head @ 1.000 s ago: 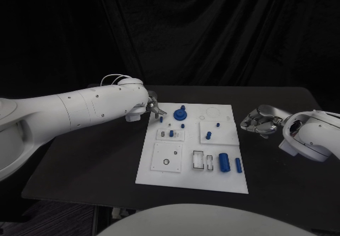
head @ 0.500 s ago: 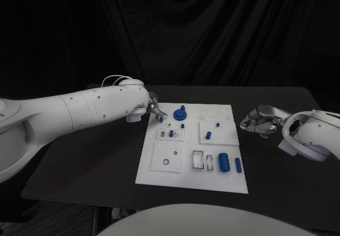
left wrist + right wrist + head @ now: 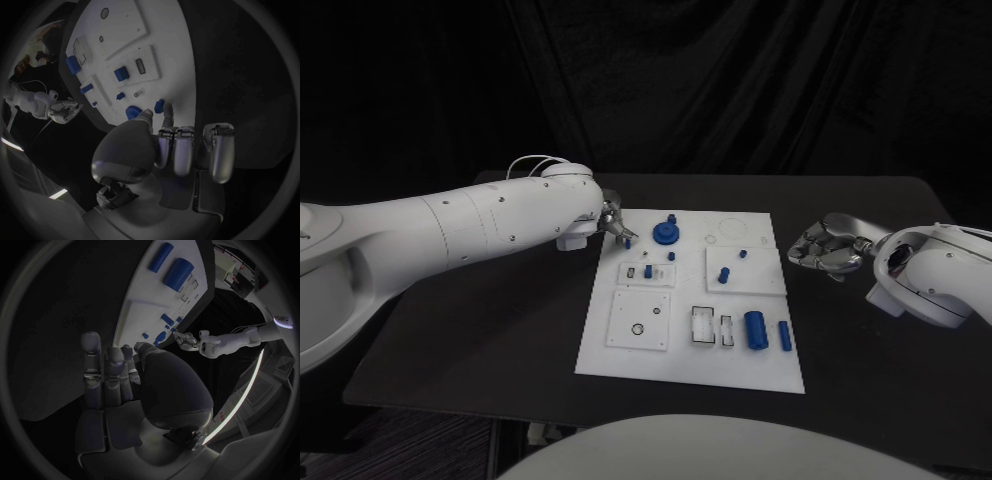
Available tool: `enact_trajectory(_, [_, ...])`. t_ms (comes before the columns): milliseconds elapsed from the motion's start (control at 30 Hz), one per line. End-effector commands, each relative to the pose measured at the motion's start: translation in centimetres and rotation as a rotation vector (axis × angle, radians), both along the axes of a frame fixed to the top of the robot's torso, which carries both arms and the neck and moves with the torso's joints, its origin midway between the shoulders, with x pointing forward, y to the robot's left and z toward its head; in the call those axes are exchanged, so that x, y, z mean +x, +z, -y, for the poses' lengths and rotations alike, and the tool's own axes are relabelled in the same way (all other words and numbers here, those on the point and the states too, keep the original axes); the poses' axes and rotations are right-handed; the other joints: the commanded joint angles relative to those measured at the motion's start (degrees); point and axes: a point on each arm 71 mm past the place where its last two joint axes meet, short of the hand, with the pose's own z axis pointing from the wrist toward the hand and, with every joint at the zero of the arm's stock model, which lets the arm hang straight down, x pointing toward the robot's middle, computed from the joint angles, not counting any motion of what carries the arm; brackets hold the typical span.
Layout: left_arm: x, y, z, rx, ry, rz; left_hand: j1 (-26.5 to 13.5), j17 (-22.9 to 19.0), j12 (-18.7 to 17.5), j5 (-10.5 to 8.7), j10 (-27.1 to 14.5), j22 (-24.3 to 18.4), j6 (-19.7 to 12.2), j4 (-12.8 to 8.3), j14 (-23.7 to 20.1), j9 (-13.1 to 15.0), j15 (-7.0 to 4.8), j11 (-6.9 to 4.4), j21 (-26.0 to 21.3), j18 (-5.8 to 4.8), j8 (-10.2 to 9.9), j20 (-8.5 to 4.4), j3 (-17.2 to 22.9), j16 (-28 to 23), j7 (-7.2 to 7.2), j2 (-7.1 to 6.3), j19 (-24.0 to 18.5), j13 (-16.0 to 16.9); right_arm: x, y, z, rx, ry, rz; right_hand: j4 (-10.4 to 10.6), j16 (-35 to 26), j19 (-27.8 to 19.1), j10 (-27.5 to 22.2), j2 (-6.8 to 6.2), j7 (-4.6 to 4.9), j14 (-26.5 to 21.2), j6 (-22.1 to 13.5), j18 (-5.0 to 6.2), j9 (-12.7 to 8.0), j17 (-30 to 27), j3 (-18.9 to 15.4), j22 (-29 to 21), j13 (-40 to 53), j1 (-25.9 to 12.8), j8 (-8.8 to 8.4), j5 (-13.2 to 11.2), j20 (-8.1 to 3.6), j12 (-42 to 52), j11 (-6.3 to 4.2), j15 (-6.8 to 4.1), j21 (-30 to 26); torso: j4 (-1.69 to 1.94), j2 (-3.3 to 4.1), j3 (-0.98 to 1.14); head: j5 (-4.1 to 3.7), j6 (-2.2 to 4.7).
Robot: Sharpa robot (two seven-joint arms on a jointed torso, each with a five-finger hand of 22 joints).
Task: Assemble the parts on the task board
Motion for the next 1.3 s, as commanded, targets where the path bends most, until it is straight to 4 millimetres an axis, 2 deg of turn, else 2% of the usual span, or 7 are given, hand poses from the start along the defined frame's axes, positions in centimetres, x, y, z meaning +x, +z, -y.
enact_trajectory(33, [-0.14, -0.12, 0.41, -0.019, -0.013, 0.003, 0.35, 15.09, 0.19, -0.36, 5.88, 13.79, -0.57, 0.16, 5.92, -0.12, 0.50, 0.46, -0.27, 0.18, -0.38, 0.37, 0.42, 0.15, 0.10, 0.11, 4.07, 14.97, -0.08, -0.13, -0.05, -0.007, 0.005, -0.008, -0.15, 0.06, 0.08, -0.23, -0.32, 0.17, -0.11, 0.29, 0.98, -0.09, -0.05, 0.33, 0.03, -0.05, 0.38, 0.26, 0.36, 0.07, 0.02, -0.12, -0.07, -0.22, 0.05, -0.05, -0.02, 0.04, -0.01])
enact_trajectory(167, [-0.21, -0.23, 0.50, -0.022, -0.016, 0.002, 0.28, 15.09, 0.19, -0.45, 5.88, 13.79, -0.63, 0.24, 5.92, -0.14, 0.53, 0.50, -0.28, 0.18, -0.44, 0.40, 0.45, 0.15, 0.15, 0.12, 4.07, 14.97, -0.08, -0.15, -0.04, -0.008, 0.005, -0.010, -0.15, 0.06, 0.08, -0.23, -0.32, 0.17, -0.11, 0.29, 0.98, -0.09, -0.05, 0.33, 0.03, -0.05, 0.38, 0.26, 0.36, 0.07, 0.02, -0.12, -0.07, -0.22, -0.05, -0.04, 0.01, 0.09, -0.01])
enact_trajectory(633, [-0.17, -0.38, 0.33, -0.025, -0.010, 0.007, 0.33, 15.09, 0.19, -0.34, 5.88, 13.69, -0.76, 0.28, 5.92, -0.17, 0.61, 0.56, -0.57, 0.25, -0.55, 0.46, 0.66, 0.15, 0.18, 0.25, 3.93, 14.97, -0.10, -0.22, -0.05, -0.013, 0.005, -0.020, -0.12, 0.04, 0.04, -0.25, -0.33, 0.18, -0.14, 0.24, 1.00, -0.10, -0.07, 0.37, -0.01, -0.07, 0.38, 0.25, 0.40, 0.07, 0.05, -0.12, -0.07, -0.38, 0.02, 0.00, 0.00, 0.17, -0.01])
enact_trajectory(767, [-0.19, -0.42, 0.45, -0.029, -0.012, 0.010, 0.57, 15.09, 0.19, 0.34, 5.88, 13.66, -1.06, 0.22, 5.92, -0.24, 0.73, 0.67, -0.68, 0.28, -0.80, 0.57, 1.10, 0.15, 0.29, 0.32, 3.87, 14.97, -0.10, -0.25, -0.09, -0.014, 0.007, -0.023, -0.12, -0.02, 0.02, -0.30, -0.32, 0.18, -0.17, 0.22, 1.01, -0.11, -0.12, 0.39, -0.03, -0.12, 0.39, 0.24, 0.41, 0.07, 0.00, -0.11, -0.06, -0.47, -0.02, -0.02, 0.00, 0.28, -0.01])
enact_trajectory(1300, [-0.06, -0.65, 0.53, -0.033, -0.001, 0.021, 0.93, 15.09, 0.19, 0.87, 5.88, 13.63, -1.75, 0.08, 5.92, -0.30, 0.87, 0.84, -0.79, 0.30, -1.23, 0.72, 1.83, 0.15, 0.50, 0.32, 3.81, 14.97, -0.13, -0.31, -0.15, -0.018, 0.010, -0.032, -0.13, -0.19, -0.06, -0.45, -0.31, 0.19, -0.24, 0.18, 1.05, -0.12, -0.24, 0.43, -0.13, -0.27, 0.41, 0.22, 0.43, 0.07, -0.13, -0.11, -0.06, -0.76, -0.01, -0.01, -0.02, 0.02, -0.01])
